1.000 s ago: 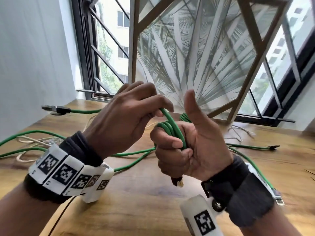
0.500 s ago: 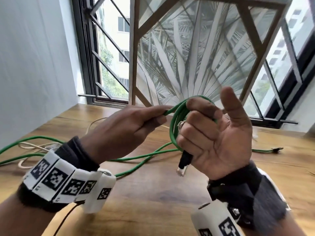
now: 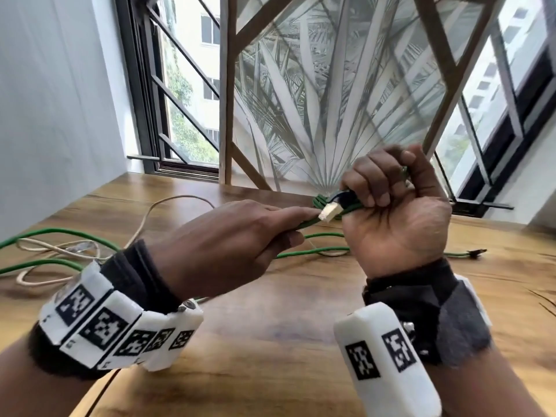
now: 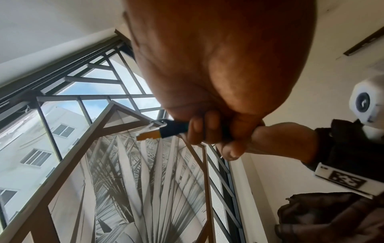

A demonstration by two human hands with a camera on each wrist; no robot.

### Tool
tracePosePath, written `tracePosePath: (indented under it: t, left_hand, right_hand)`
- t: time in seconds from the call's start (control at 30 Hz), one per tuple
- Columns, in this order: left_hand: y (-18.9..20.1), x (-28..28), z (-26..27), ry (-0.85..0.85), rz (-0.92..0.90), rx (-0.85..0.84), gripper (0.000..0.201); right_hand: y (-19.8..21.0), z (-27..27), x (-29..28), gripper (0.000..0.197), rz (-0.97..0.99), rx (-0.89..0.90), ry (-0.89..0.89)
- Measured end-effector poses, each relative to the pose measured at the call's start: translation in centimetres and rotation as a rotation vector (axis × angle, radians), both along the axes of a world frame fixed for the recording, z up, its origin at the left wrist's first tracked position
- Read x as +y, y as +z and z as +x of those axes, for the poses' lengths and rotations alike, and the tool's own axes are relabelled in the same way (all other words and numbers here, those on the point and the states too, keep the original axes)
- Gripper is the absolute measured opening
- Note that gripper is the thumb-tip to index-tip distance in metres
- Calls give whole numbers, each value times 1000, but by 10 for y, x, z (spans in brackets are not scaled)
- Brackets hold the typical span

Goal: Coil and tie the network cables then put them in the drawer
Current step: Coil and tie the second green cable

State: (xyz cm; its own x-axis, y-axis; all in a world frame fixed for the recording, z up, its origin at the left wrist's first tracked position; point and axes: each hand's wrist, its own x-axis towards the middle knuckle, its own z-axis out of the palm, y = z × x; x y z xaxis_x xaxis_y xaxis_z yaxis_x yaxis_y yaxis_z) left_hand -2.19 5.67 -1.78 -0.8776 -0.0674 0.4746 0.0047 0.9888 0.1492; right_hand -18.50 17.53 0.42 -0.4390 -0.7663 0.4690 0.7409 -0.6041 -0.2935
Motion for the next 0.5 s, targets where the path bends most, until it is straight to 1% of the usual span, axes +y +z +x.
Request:
tracePosePath:
  t: [0.13, 0.2, 0.3, 0.37, 0.43, 0.5]
  left_hand:
    - [2, 4, 3, 12, -38, -9, 36]
    - [2, 5, 3, -3, -64, -26, 32]
    - [2, 5, 4, -20, -146, -25, 36]
    - [3, 5, 5, -29, -189, 3, 35]
    - [5, 4, 6, -38, -242, 42, 30]
    - [9, 3, 6, -59, -262, 82, 30]
  right_hand:
    - [-1, 4, -7, 34, -20, -5, -106]
    - [0, 3, -8, 35, 4, 31, -190]
    - [2, 1, -10, 37, 66, 98, -326]
    - [1, 2, -12, 38, 117, 175, -390]
    - [-1, 4, -16, 37, 194, 302, -461]
    - [-5, 7, -19, 36, 251, 420, -511]
